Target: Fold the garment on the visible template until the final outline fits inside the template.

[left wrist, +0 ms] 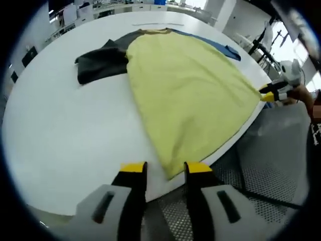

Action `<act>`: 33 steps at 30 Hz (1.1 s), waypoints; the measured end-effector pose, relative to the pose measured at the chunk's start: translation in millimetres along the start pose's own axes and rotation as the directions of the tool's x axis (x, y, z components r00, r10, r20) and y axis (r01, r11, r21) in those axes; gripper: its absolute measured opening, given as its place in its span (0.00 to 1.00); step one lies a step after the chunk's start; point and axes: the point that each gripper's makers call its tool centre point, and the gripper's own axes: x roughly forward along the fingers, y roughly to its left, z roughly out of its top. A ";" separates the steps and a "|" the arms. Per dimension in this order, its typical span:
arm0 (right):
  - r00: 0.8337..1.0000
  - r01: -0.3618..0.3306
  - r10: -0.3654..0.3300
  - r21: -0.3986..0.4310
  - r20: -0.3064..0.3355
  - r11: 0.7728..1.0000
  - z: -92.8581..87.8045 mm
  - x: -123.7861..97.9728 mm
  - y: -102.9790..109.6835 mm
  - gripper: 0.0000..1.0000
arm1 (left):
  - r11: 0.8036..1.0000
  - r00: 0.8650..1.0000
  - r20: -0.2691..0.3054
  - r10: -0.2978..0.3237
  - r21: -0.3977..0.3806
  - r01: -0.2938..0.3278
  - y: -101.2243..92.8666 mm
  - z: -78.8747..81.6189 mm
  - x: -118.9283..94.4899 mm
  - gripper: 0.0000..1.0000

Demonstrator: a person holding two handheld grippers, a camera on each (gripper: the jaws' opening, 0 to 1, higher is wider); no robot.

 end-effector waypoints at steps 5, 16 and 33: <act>0.999 -0.009 0.010 -0.006 0.053 1.000 12.9 -2.5 2.0 0.48 | 1.000 0.998 0.068 -0.002 0.025 0.000 0.6 12.7 -2.8 0.51; 0.988 0.035 -0.025 -0.062 0.149 0.997 42.5 -6.3 -13.2 0.79 | 0.996 0.972 0.234 0.016 0.078 -0.035 4.9 43.0 -5.6 0.86; 0.949 0.161 -0.157 0.009 0.272 0.987 94.3 -27.5 -84.1 0.83 | 0.990 0.941 0.338 0.026 0.124 -0.072 8.6 65.1 -12.7 0.99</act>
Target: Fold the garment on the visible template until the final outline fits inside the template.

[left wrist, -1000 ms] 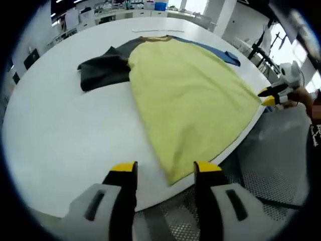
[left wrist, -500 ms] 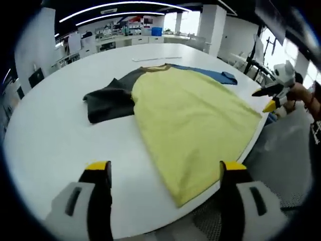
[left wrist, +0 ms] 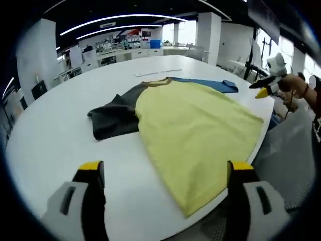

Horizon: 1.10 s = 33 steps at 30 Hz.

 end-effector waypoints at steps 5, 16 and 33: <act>0.998 0.052 -0.052 0.008 0.027 0.999 17.5 5.1 -25.9 0.77 | 1.000 1.000 0.005 -0.009 0.010 0.009 5.5 0.8 1.8 0.99; 0.985 0.145 -0.146 0.023 0.091 0.989 55.6 20.0 -80.0 0.69 | 1.000 1.000 0.029 0.009 -0.006 -0.009 25.6 -3.1 3.7 0.99; 0.971 0.217 -0.226 0.113 0.077 0.970 67.7 69.9 -137.7 0.50 | 0.999 0.998 0.061 0.009 -0.043 -0.006 10.0 6.4 3.7 0.99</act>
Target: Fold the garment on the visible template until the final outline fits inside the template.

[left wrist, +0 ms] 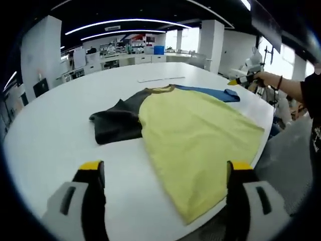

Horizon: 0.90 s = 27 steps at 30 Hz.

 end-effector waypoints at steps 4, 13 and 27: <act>0.999 0.029 -0.029 0.015 -0.016 0.999 -5.4 10.0 -11.0 0.45 | 1.000 1.000 0.006 -0.005 -0.003 0.005 -1.3 1.4 -0.2 0.99; 0.995 0.085 -0.081 0.055 -0.066 0.995 -20.0 31.2 -25.5 0.34 | 1.000 1.000 -0.003 0.000 -0.002 0.000 3.9 -2.8 -0.9 0.96; 0.981 0.160 -0.153 0.057 -0.116 0.985 -34.5 36.6 -27.5 0.09 | 1.000 1.000 0.015 0.002 0.017 -0.002 9.2 -0.2 -1.8 0.93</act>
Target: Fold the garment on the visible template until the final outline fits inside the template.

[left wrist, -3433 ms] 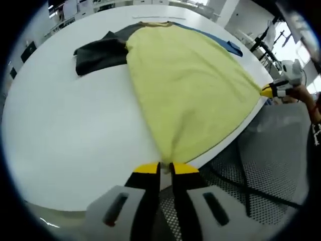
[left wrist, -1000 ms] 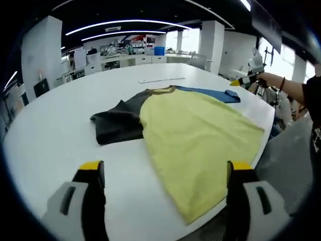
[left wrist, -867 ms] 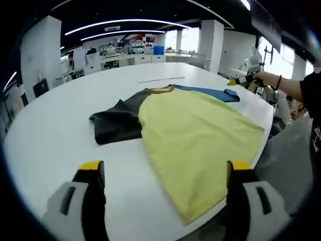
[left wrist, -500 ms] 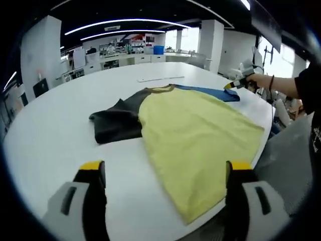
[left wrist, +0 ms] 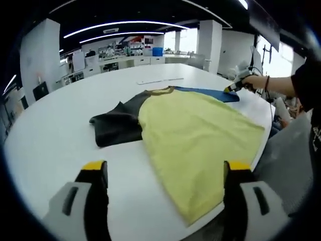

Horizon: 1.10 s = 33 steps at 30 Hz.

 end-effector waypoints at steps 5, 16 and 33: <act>1.000 -0.001 0.001 0.031 -0.001 1.000 5.6 7.4 -6.3 0.13 | 1.000 1.000 -0.016 0.002 0.000 -0.002 -2.9 -1.7 -0.1 0.91; 0.999 0.037 -0.037 0.068 0.000 0.997 3.3 1.9 -13.2 0.00 | 1.000 1.000 -0.018 -0.002 0.005 0.003 -3.6 -2.0 0.1 0.88; 0.996 0.020 -0.031 0.121 0.089 0.992 40.4 -16.3 -23.9 0.00 | 1.000 1.000 0.016 0.013 -0.002 -0.013 -0.4 5.0 -1.8 0.91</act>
